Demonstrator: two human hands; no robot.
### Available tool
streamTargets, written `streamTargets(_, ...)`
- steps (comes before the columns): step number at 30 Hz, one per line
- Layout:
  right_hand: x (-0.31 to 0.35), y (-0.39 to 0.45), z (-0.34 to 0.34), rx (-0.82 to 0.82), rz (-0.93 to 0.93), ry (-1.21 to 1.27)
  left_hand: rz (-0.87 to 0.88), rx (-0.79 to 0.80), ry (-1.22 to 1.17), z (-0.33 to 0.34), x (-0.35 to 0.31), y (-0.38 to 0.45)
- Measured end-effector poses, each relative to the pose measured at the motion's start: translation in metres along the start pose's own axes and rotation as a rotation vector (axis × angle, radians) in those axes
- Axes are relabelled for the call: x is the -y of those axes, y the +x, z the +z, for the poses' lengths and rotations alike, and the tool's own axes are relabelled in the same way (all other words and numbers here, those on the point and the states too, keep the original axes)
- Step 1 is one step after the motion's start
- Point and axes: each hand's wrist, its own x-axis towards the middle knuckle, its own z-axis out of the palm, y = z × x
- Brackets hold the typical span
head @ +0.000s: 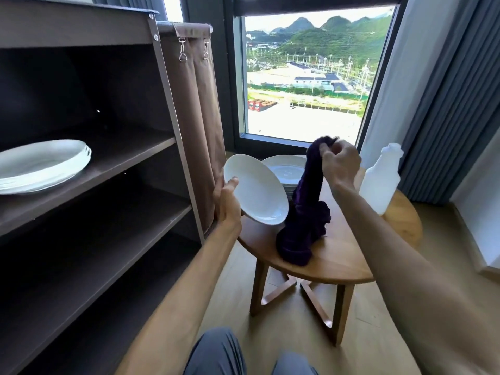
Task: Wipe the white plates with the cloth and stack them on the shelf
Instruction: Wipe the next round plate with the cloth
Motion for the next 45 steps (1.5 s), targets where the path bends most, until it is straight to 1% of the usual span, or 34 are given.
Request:
streamTargets(1,0.012,-0.005,0.001,0.048,-0.045,0.069,-0.002,-0.009,-0.019,0.004,0.003,-0.001)
streamTargets(2,0.021,-0.01,0.004,0.147,-0.088,0.114,-0.012,-0.018,-0.033,0.008,0.007,-0.002)
streamTargets(4,0.03,-0.026,0.009,0.466,-0.137,0.109,-0.031,-0.034,-0.066,0.013,0.011,-0.003)
streamTargets(5,0.028,-0.033,0.012,0.594,-0.136,0.093,-0.045,-0.031,-0.076,0.016,0.012,-0.005)
streamTargets(6,0.024,-0.04,0.015,0.617,-0.126,0.082,-0.053,-0.032,-0.087,0.018,0.012,-0.006)
streamTargets(7,0.017,-0.044,0.019,0.511,-0.122,0.07,-0.066,-0.036,-0.1,0.019,0.01,-0.007)
streamTargets(9,-0.002,-0.05,0.027,0.14,-0.104,-0.038,-0.11,-0.053,-0.197,0.021,0.007,-0.006)
streamTargets(10,-0.012,-0.055,0.028,0.052,-0.053,-0.103,-0.133,-0.071,-0.239,0.021,0.006,-0.005)
streamTargets(11,-0.023,-0.059,0.031,0.065,0.024,-0.14,-0.133,-0.086,-0.269,0.021,0.002,-0.005)
streamTargets(13,-0.039,-0.066,0.037,0.263,0.229,-0.112,-0.054,-0.093,-0.238,0.023,-0.001,-0.003)
streamTargets(14,-0.047,-0.067,0.04,0.343,0.312,-0.065,-0.006,-0.094,-0.226,0.025,-0.003,-0.003)
streamTargets(15,-0.05,-0.07,0.041,0.387,0.374,0.001,0.026,-0.082,-0.214,0.026,-0.003,-0.003)
streamTargets(17,-0.05,-0.068,0.043,0.393,0.489,0.191,0.011,-0.04,-0.241,0.03,-0.004,-0.006)
streamTargets(20,-0.048,-0.064,0.041,0.422,0.686,0.555,-0.108,-0.018,-0.313,0.036,0.008,-0.016)
streamTargets(22,-0.046,-0.067,0.038,0.465,0.762,0.735,-0.147,-0.015,-0.314,0.038,0.023,-0.017)
streamTargets(23,-0.047,-0.068,0.04,0.474,0.784,0.787,-0.166,-0.016,-0.313,0.038,0.036,-0.01)
streamTargets(24,-0.049,-0.069,0.042,0.468,0.8,0.821,-0.167,-0.021,-0.328,0.038,0.045,-0.002)
streamTargets(26,-0.056,-0.067,0.044,0.417,0.818,0.86,-0.137,0.015,-0.281,0.041,0.031,-0.007)
streamTargets(29,-0.056,-0.062,0.041,0.376,0.779,0.851,-0.042,0.081,-0.143,0.033,0.009,-0.011)
streamTargets(32,-0.044,-0.056,0.023,0.32,0.655,0.757,-0.104,0.219,0.021,0.017,-0.016,0.007)
streamTargets(34,-0.037,-0.054,0.017,0.297,0.593,0.764,-0.121,0.302,0.058,0.011,-0.027,0.018)
streamTargets(35,-0.034,-0.054,0.021,0.261,0.603,0.782,-0.107,0.3,0.038,0.012,-0.03,0.013)
streamTargets(36,-0.03,-0.055,0.027,0.214,0.64,0.799,-0.077,0.255,0.015,0.015,-0.027,0.006)
streamTargets(38,-0.022,-0.061,0.041,0.152,0.731,0.839,-0.035,0.118,0.03,0.025,-0.007,-0.019)
streamTargets(40,-0.017,-0.071,0.05,0.109,0.771,0.874,-0.039,0.072,0.046,0.035,0.018,-0.037)
streamTargets(43,-0.023,-0.08,0.053,0.105,0.687,0.933,-0.122,-0.054,-0.068,0.037,0.028,-0.026)
streamTargets(44,-0.024,-0.08,0.048,0.131,0.652,0.949,-0.126,-0.052,-0.088,0.035,0.026,-0.021)
streamTargets(45,-0.026,-0.077,0.044,0.157,0.612,0.95,-0.116,-0.029,-0.059,0.033,0.02,-0.02)
